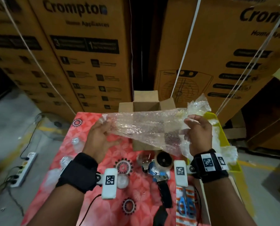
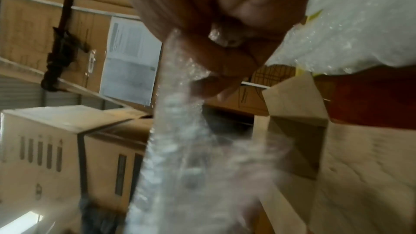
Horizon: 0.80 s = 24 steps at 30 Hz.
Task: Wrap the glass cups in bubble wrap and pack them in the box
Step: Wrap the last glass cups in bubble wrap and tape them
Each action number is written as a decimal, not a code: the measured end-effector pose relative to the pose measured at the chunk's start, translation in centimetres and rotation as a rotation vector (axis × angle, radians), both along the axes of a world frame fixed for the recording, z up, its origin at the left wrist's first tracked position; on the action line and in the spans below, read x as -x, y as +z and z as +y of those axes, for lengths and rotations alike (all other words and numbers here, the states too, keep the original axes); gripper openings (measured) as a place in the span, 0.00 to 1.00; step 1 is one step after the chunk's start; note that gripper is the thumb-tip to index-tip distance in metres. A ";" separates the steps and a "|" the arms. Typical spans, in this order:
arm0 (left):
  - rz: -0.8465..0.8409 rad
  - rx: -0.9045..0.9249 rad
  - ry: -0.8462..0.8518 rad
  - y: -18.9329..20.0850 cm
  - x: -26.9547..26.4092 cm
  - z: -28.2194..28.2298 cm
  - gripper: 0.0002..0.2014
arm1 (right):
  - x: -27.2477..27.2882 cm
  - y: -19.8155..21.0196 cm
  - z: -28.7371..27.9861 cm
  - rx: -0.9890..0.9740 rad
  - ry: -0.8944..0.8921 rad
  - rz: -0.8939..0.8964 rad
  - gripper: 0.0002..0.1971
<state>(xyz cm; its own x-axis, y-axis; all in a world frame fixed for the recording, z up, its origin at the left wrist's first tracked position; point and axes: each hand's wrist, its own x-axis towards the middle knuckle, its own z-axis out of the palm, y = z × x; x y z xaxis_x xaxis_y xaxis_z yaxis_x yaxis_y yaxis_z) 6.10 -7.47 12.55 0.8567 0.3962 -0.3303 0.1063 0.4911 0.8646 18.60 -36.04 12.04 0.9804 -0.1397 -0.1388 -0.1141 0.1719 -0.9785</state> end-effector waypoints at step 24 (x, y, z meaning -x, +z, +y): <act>0.093 -0.052 0.042 0.5 1.0 0.9 0.50 | 8.8 -1.5 1.5 1.090 0.829 -0.410 0.90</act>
